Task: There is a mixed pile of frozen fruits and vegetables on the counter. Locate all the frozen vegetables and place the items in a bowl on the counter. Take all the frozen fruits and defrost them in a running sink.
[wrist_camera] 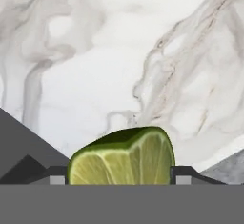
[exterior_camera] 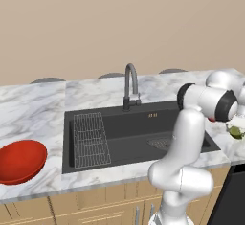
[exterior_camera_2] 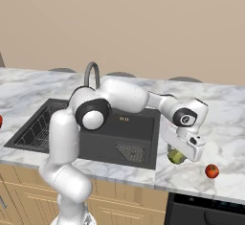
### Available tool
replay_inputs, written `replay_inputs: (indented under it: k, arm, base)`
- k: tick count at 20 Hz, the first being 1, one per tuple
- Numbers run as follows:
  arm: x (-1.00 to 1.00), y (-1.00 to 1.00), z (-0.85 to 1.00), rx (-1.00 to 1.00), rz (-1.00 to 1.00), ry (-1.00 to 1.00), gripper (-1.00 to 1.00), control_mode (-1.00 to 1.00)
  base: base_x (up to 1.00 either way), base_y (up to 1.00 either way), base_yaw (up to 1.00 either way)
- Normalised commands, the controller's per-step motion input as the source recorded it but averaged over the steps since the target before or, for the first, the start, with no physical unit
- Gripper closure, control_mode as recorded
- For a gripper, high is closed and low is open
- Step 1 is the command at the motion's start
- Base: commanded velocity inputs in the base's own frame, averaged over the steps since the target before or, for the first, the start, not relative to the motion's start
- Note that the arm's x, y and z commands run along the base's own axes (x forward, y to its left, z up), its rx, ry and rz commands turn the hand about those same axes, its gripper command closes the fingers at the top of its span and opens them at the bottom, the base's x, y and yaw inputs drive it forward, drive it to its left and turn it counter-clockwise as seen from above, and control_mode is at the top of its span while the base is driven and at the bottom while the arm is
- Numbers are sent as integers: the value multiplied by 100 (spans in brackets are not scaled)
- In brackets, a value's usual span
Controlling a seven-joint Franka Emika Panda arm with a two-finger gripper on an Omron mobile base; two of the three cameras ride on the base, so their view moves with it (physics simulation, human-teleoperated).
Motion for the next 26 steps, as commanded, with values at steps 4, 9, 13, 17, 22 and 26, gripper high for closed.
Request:
replay_inputs:
  k: [4,9,13,17,22,26]
  arm:
    - [-30,70,63,6,4,-23,100,-100]
    - [-26,78,46,1,8,-18,100,-100]
    - [-7,82,24,-1,7,-10,100,-100]
    - [7,84,14,0,1,-2,100,-100]
    - [1,98,23,-1,15,7,100,-100]
    - [1,97,30,-1,19,7,100,-100]
  base:
    - [0,0,0]
    - [0,0,0]
    - [0,0,0]
    - [0,0,0]
    - [0,0,0]
    - [0,0,0]
